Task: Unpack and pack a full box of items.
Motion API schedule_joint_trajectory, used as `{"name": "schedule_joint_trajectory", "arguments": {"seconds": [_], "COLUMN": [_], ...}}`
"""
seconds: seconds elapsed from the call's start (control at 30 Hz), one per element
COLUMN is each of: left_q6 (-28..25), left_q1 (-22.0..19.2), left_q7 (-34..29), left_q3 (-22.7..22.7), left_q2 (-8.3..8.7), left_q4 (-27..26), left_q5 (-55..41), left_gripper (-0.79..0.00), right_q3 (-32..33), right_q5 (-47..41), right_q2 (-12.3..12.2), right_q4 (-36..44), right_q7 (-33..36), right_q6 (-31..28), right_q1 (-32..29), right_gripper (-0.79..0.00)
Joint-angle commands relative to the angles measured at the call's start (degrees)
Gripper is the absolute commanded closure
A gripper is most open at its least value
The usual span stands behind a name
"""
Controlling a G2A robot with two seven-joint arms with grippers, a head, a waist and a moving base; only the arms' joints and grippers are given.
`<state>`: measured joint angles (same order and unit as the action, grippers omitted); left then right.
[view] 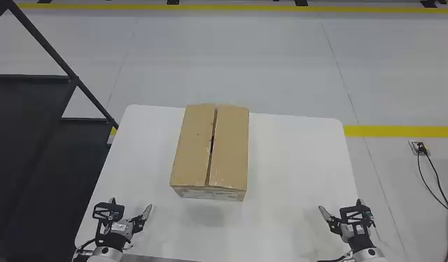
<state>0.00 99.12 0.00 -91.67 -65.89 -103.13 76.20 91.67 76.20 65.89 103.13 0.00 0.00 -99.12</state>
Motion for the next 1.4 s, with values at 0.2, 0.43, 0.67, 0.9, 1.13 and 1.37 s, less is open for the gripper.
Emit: {"name": "schedule_joint_trajectory", "arguments": {"seconds": [0.2,0.43,0.67,0.9,1.13,1.37], "left_q6": [0.00,-2.06,-5.98,-7.81,-7.81,-6.20], "left_q1": [0.00,-1.86,-6.41,-9.62,-9.62,-12.18], "left_q7": [0.00,1.08,9.43,9.71,9.71,8.90], "left_q3": [0.00,-0.26,-0.77,0.16,0.16,2.36], "left_q2": [0.00,-0.12,-0.52,-0.70,-0.70,-0.99], "left_q4": [0.00,0.74,3.76,5.82,5.82,7.03], "left_q5": [0.00,-2.75,-9.52,-11.56,-11.56,-9.14], "left_gripper": [-0.784,-0.785,-0.785,-0.785,-0.785,-0.785], "right_q3": [0.00,-0.65,-3.17,-4.00,-4.00,-6.19], "right_q5": [0.00,0.19,0.57,0.92,0.92,3.45], "right_q2": [0.00,0.18,0.90,1.07,1.07,1.25], "right_q4": [0.00,1.62,6.82,8.10,8.10,7.57], "right_q7": [0.00,-1.42,-3.58,-2.60,-2.60,-6.23], "right_q6": [0.00,-0.26,3.87,4.67,4.67,2.49], "right_q1": [0.00,0.80,2.92,3.65,3.65,4.92], "right_gripper": [-0.785,-0.785,-0.785,-0.785,-0.785,-0.785]}}
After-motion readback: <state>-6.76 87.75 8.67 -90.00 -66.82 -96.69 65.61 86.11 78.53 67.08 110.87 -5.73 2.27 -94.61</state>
